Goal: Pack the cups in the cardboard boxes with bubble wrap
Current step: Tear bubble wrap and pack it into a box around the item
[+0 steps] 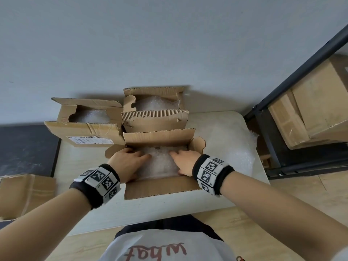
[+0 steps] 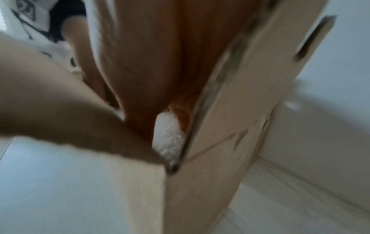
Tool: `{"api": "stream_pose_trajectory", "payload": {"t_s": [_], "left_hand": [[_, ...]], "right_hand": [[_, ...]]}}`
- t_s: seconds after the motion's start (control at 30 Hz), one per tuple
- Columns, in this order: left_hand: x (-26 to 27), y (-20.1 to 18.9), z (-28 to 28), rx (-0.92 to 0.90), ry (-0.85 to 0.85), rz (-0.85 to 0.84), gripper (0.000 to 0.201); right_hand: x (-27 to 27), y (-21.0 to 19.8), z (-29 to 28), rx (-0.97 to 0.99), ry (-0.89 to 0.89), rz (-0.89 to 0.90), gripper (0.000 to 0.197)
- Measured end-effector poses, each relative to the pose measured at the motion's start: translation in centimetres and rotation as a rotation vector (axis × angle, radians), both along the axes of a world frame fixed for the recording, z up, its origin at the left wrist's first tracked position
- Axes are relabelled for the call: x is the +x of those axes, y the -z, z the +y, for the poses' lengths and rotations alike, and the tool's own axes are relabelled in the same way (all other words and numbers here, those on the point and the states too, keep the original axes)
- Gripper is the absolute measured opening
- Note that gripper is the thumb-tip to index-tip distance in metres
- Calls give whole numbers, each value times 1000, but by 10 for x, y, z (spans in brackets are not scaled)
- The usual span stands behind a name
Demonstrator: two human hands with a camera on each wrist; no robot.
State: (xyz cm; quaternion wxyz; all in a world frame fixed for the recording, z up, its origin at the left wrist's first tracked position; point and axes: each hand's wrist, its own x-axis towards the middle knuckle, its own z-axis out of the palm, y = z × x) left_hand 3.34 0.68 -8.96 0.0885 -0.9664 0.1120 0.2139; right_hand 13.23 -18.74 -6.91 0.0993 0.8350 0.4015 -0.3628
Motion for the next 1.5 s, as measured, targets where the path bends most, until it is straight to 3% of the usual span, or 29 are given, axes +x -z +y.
{"api": "stream_pose_trajectory", "payload": {"t_s": [0.3,0.37,0.43,0.5,0.53,0.6,0.67,0.73,0.8,1.0,1.07,1.17,1.3,1.4,1.5], "left_hand": [[1,-20,-9,-4,26,53,59],[-10,-36,-7,-161,19,-68,51],[-27,-45,-7,-371,1,-199,32],[-41,-51,-10,-469,-80,-155,53],[-46,-48,-12,-485,-117,-111,68],[-50,-44,-17,-451,-153,-19,92],[-52,-36,-21,-400,-170,25,99],[-51,-36,-27,-394,-159,16,85],[-53,-29,-29,-376,-137,-50,72],[-54,-14,-26,-339,-140,-7,91],[-54,-14,-27,-327,-179,11,90],[-53,-19,-29,-327,-203,33,79],[-52,-21,-31,-312,-187,18,70],[-52,-19,-31,-294,-208,48,77],[-53,-12,-27,-285,-222,46,91]], "right_hand": [[-3,-13,-6,86,103,-11,54],[-5,-25,-21,298,130,-60,41],[-8,-36,-42,648,193,-138,29],[-7,-40,-67,927,286,-305,20],[-4,-37,-80,967,348,-389,18],[6,-18,-106,853,524,-434,17],[16,15,-130,545,670,-332,31],[22,47,-145,220,728,-182,54],[21,71,-151,95,761,-92,71],[13,108,-157,89,796,-163,81],[11,111,-164,141,773,-218,71],[9,110,-179,249,813,-258,41],[3,108,-199,374,930,-172,23],[-4,101,-209,545,1116,-9,8],[-3,87,-210,688,1194,11,5]]}}
